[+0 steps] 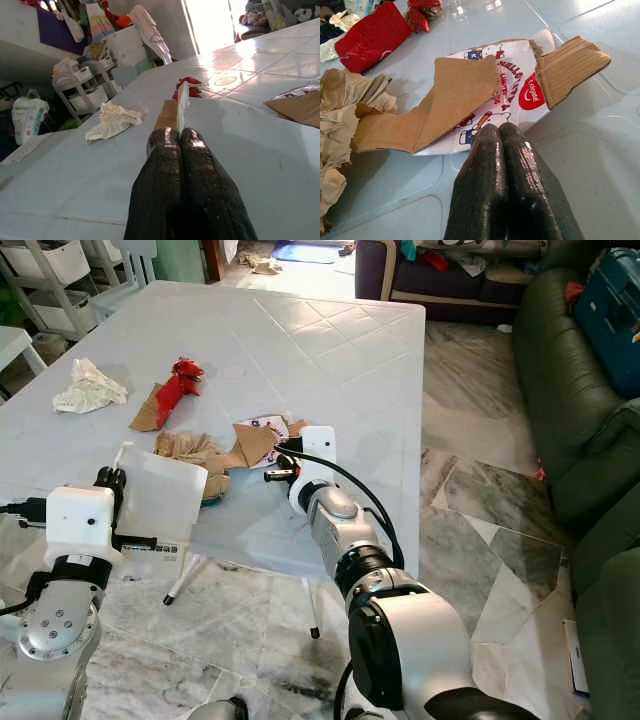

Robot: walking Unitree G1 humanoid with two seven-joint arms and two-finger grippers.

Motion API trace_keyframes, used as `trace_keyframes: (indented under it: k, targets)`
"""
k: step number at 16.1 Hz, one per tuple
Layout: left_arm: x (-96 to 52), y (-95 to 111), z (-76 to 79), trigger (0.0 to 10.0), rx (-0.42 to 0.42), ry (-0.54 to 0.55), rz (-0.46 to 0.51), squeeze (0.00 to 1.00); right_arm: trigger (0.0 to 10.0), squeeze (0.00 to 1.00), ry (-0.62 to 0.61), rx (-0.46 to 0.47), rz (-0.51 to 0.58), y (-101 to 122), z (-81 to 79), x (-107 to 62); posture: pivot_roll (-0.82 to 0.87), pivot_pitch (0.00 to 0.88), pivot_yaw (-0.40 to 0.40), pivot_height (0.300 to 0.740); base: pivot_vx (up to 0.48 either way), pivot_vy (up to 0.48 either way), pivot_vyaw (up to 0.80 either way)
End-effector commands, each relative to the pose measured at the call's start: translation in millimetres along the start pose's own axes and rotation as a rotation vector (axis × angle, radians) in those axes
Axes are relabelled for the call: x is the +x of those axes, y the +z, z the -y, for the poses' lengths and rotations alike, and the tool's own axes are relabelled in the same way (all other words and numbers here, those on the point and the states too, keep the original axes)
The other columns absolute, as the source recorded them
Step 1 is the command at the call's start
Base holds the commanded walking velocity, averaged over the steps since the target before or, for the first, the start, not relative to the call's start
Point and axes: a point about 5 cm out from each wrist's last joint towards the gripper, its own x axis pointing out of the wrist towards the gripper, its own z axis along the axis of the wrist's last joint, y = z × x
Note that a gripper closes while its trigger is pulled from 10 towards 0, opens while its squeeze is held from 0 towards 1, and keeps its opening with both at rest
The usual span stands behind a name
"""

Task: Picking trash to rubbish bin

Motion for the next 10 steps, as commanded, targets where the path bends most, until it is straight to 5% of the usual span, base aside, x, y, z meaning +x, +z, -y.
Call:
trace_keyframes:
  k: [1,7,10]
  targets:
    - [-0.4,1,0.7,10.0,0.005,0.002,0.002,0.00,0.0,0.00,0.022,0.029,-0.036,-14,-11.1,-0.2,0.27,0.141,-0.059,0.740,0.000,0.000,0.00]
    - [4.0,1,4.4,10.0,-0.004,-0.003,0.009,0.00,0.0,0.00,0.016,-0.039,0.055,6,8.7,-3.1,0.24,0.130,-0.053,0.740,0.000,0.000,0.00]
    - [12.9,2,14.7,10.0,-0.032,-0.020,0.025,0.00,0.0,0.00,0.025,-0.094,0.145,22,34.2,-12.5,0.18,0.113,-0.047,0.740,0.000,0.000,0.00]
